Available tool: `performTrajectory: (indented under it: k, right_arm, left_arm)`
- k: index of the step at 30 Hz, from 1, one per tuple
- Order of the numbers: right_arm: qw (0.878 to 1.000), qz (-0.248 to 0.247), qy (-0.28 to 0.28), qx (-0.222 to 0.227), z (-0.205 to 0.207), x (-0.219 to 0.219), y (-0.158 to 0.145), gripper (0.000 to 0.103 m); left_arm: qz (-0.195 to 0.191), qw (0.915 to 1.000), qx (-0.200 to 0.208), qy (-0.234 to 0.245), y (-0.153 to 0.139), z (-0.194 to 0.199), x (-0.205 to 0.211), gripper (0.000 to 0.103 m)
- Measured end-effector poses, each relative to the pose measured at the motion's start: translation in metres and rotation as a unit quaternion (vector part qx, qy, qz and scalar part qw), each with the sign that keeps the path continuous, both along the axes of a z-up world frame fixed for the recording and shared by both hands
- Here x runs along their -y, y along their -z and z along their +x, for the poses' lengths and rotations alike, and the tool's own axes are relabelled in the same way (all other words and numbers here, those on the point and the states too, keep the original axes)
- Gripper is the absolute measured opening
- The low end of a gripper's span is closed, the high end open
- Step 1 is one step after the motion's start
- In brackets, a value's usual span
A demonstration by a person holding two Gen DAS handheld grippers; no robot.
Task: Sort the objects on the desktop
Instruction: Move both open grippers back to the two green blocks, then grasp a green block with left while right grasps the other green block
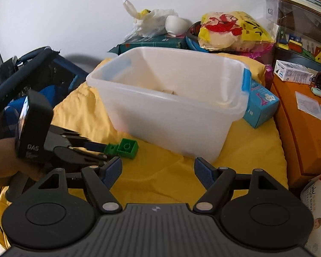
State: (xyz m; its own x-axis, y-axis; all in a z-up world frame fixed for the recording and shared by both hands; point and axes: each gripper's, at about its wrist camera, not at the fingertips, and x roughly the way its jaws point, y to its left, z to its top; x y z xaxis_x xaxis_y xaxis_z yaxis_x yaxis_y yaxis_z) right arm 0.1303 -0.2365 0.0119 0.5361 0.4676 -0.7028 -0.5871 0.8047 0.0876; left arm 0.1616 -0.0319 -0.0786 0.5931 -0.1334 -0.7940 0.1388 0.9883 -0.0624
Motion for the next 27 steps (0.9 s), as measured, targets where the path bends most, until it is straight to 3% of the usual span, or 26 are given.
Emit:
performTrajectory:
  k: [8, 11, 16, 17, 18, 20, 23, 27]
  right_arm:
    - [1.0, -0.003, -0.012, -0.016, 0.015, -0.042, 0.028, 0.077]
    - [1.0, -0.015, -0.018, -0.013, 0.023, -0.069, 0.044, 0.073]
    - [0.999, -0.033, -0.02, -0.021, 0.035, -0.111, 0.072, 0.06]
    - [0.999, -0.035, -0.018, -0.023, 0.037, -0.117, 0.077, 0.056]
    - [0.999, -0.038, -0.015, -0.029, 0.04, -0.121, 0.082, 0.044]
    - [0.998, -0.047, -0.009, -0.037, 0.043, -0.124, 0.087, 0.037]
    - [0.998, -0.034, -0.012, -0.048, 0.041, -0.114, 0.083, 0.036]
    - [0.999, 0.007, -0.017, -0.035, 0.025, -0.081, 0.048, 0.036]
  left_arm:
    - [-0.008, 0.9997, 0.017, -0.015, -0.015, -0.029, -0.032, 0.024]
    - [-0.015, 0.9991, 0.023, -0.032, -0.023, -0.041, -0.045, 0.024]
    - [-0.017, 0.9983, 0.032, -0.046, -0.038, -0.059, -0.061, 0.024]
    - [-0.017, 0.9981, 0.035, -0.048, -0.041, -0.061, -0.064, 0.024]
    - [-0.018, 0.9979, 0.037, -0.049, -0.043, -0.063, -0.066, 0.024]
    - [-0.023, 0.9972, 0.041, -0.058, -0.047, -0.066, -0.072, 0.024]
    - [-0.034, 0.9961, 0.048, -0.066, -0.056, -0.066, -0.073, 0.024]
    - [-0.054, 0.9944, 0.073, -0.054, -0.078, -0.065, -0.065, 0.024]
